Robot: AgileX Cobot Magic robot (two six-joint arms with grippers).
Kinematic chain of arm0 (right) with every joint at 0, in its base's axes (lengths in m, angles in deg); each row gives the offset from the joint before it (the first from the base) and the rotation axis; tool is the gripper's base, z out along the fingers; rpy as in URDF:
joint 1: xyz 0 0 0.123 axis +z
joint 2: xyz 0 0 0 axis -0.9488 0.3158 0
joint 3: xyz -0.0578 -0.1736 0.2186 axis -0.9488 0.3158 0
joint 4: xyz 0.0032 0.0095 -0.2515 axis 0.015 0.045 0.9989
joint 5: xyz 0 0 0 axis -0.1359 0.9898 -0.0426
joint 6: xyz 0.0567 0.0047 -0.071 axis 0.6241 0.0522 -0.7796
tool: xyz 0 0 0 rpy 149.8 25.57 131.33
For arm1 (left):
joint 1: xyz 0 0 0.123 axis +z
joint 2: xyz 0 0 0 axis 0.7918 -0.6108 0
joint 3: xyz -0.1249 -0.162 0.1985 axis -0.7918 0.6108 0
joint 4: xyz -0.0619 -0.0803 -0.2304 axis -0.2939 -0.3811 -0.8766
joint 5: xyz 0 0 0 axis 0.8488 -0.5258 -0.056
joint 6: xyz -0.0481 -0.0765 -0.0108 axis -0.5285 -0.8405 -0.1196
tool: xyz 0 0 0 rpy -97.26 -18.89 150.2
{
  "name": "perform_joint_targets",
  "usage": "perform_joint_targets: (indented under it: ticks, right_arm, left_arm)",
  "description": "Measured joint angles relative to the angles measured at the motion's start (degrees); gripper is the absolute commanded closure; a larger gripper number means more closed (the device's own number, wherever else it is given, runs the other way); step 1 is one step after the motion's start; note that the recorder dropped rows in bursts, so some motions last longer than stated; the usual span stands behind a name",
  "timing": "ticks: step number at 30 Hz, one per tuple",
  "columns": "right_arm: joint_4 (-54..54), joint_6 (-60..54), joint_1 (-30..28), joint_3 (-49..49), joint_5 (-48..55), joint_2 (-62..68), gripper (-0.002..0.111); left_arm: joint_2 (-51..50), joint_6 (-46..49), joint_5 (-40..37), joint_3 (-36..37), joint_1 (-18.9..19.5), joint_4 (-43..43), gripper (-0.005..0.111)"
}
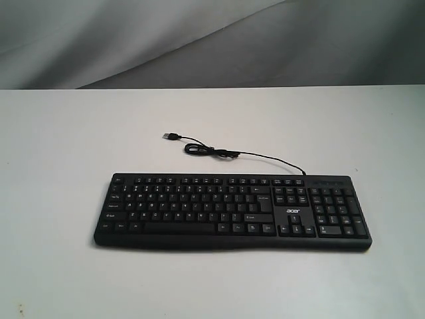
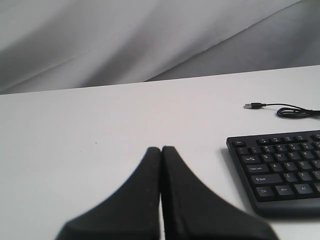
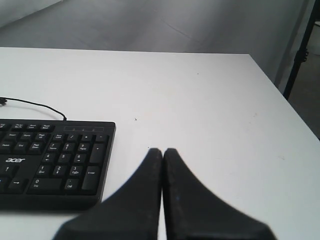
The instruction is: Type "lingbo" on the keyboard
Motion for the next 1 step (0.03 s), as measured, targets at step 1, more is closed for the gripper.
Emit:
perform_joint_targets:
  ticks: [1]
  right_arm:
    - [0.0,0.0,0.0,0.0,0.0,0.0,0.108]
  left_arm:
    - [0.0,0.0,0.0,0.0,0.0,0.0,0.106]
